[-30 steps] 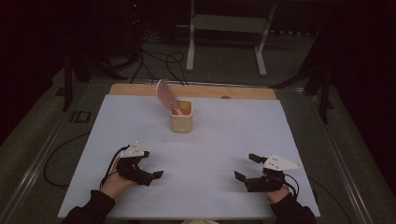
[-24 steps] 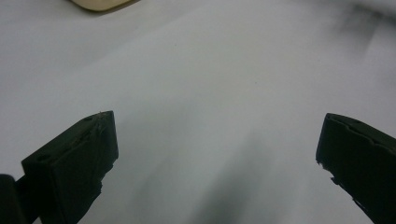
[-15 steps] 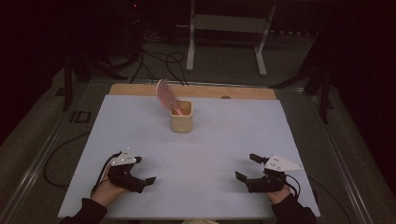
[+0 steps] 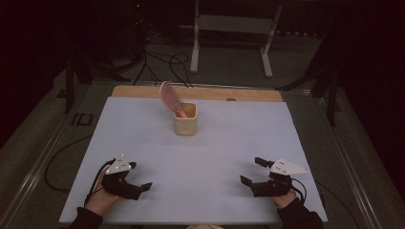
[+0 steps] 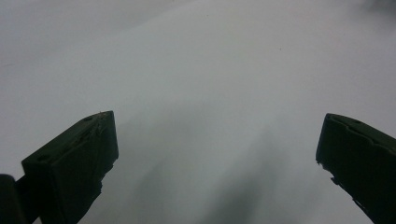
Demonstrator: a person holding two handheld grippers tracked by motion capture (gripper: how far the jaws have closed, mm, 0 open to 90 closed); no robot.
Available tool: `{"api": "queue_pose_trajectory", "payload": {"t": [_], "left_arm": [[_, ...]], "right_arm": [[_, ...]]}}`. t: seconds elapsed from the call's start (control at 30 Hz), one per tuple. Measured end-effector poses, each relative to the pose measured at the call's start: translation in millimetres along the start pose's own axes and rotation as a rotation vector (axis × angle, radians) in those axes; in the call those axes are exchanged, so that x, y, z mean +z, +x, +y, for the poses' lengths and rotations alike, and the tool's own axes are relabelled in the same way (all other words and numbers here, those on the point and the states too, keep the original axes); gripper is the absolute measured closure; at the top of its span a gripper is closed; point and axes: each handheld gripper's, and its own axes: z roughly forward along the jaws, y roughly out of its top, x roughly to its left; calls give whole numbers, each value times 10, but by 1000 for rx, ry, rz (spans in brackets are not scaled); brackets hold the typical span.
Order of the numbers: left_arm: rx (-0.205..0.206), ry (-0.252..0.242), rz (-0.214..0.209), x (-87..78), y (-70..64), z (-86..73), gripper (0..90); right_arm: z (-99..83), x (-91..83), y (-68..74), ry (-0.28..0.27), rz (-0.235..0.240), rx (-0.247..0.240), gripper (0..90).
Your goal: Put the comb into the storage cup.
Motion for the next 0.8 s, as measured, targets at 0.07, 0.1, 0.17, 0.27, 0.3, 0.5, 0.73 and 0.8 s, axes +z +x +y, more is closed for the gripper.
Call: {"api": "queue_pose_trajectory", "payload": {"t": [0.07, 0.1, 0.17, 0.27, 0.3, 0.5, 0.73, 0.8], "left_arm": [[1, -4, -1, -3, -4, 0, 1], [1, -3, 0, -3, -2, 0, 1], [-4, -8, 1, -3, 2, -2, 1], [-4, -15, 2, -11, 6, -1, 1], [-6, -15, 3, -13, 5, 1, 1], [-2, 1, 38, 1, -5, 5, 2], [-30, -14, 40, -16, -3, 19, 2], [-40, -18, 35, -21, 3, 20, 2]], "right_arm": [[0, 3, -1, 2, 1, 1, 91], [-2, 4, -6, 3, 3, -1, 91], [-8, 12, -8, 6, 0, 1, 91], [-20, 23, -13, 11, 5, 3, 91], [-23, 29, -16, 14, 2, 2, 91], [-30, 39, -16, 19, 7, 8, 91], [-33, 43, -19, 22, 8, 7, 91], [-31, 42, -21, 22, 7, 7, 91]]}}
